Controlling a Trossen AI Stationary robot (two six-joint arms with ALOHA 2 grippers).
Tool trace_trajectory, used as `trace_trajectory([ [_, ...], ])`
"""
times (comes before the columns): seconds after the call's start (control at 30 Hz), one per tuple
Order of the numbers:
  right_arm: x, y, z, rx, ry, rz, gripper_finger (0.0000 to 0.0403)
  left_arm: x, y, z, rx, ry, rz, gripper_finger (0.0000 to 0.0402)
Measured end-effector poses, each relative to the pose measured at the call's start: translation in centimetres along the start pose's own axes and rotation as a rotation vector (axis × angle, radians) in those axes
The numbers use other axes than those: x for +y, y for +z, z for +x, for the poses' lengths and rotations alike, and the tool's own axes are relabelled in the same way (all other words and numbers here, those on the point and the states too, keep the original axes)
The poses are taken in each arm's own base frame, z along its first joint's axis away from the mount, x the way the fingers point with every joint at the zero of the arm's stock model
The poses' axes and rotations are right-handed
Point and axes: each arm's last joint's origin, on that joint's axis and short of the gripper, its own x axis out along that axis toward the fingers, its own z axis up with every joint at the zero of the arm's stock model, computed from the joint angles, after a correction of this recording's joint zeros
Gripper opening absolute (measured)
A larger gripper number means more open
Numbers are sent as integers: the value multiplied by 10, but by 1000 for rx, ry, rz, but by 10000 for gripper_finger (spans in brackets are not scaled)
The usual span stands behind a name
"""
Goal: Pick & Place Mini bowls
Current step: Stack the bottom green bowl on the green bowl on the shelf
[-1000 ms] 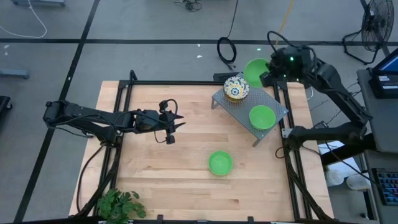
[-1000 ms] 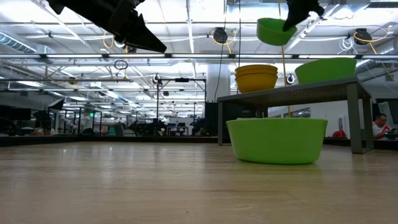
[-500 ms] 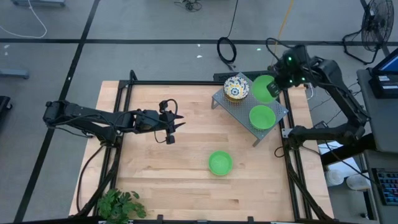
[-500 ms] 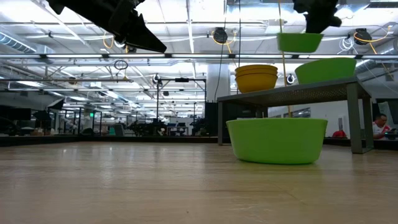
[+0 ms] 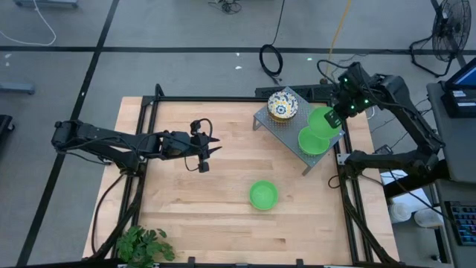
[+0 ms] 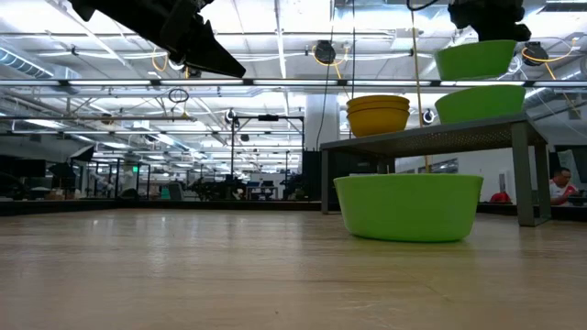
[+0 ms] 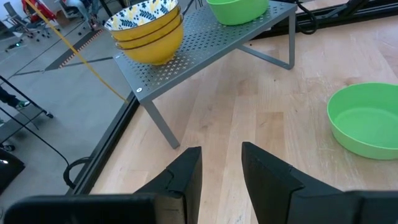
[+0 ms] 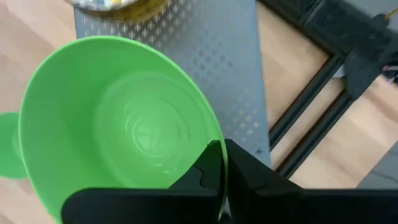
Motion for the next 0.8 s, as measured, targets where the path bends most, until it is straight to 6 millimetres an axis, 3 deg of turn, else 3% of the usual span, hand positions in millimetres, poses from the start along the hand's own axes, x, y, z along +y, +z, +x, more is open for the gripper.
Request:
trace_trajectory([
  [0.37,4,-8,29,109,17,-43,0,0,0,0,0,0,1,118],
  [0.8,14,-8,44,110,38,-80,0,0,0,0,0,0,1,118],
])
